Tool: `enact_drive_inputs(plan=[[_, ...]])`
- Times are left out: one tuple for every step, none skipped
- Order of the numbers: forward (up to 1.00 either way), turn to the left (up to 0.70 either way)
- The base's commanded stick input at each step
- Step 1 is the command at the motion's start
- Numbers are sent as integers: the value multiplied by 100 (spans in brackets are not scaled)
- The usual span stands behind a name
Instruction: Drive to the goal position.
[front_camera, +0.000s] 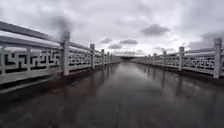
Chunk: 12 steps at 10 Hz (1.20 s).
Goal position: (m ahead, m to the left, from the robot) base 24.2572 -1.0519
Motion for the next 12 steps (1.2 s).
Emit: enact_drive_inputs(plan=[[41, -5], [41, 0], [49, 0], [55, 0], [55, 0], [56, 0], [56, 0], [56, 0], [56, -1], [56, -5], [56, -11], [56, -12]])
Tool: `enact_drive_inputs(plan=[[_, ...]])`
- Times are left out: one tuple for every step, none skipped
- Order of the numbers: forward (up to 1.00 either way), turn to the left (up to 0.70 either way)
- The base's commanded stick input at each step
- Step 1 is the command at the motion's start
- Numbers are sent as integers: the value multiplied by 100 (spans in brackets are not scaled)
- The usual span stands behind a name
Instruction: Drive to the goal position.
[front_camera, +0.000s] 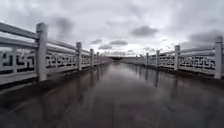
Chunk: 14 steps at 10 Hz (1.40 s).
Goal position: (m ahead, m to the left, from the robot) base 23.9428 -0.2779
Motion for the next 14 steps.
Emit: enact_drive_inputs(plan=[[56, -11], [56, -4], [56, 0], [56, 0], [56, 0], [55, -4], [56, -13], [56, -13], [56, -13], [56, -13], [56, -13], [56, -12], [56, -11], [56, -3]])
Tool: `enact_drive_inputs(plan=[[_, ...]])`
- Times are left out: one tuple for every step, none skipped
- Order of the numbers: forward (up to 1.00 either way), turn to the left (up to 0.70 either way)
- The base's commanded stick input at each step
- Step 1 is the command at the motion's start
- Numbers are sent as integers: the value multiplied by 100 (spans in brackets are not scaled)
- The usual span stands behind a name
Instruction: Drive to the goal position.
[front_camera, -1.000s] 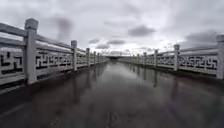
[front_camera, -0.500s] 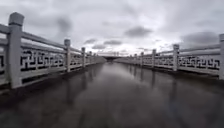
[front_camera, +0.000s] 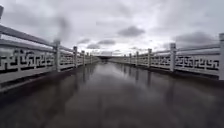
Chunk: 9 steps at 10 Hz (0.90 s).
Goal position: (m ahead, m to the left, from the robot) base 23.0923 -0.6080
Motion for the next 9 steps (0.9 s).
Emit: enact_drive_inputs(plan=[[56, 0], [56, 0], [56, 0], [56, 0], [56, 0], [56, 0], [56, 0], [56, 0], [56, 0]])
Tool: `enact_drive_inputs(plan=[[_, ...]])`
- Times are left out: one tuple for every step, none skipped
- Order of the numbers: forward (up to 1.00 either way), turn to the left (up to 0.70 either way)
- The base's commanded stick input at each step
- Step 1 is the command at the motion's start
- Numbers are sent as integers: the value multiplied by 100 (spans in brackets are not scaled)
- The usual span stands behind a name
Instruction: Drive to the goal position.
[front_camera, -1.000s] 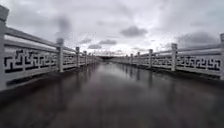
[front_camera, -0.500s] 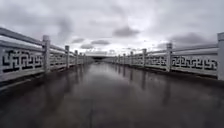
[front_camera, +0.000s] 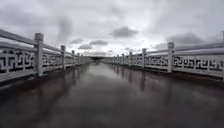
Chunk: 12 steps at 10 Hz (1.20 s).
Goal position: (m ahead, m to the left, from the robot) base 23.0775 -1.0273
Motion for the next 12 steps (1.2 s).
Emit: enact_drive_inputs(plan=[[56, -2], [56, -9], [56, -12], [58, -12], [59, -11], [57, -5], [55, 0], [54, 0], [54, 0], [54, 0], [54, 0], [54, 0]])
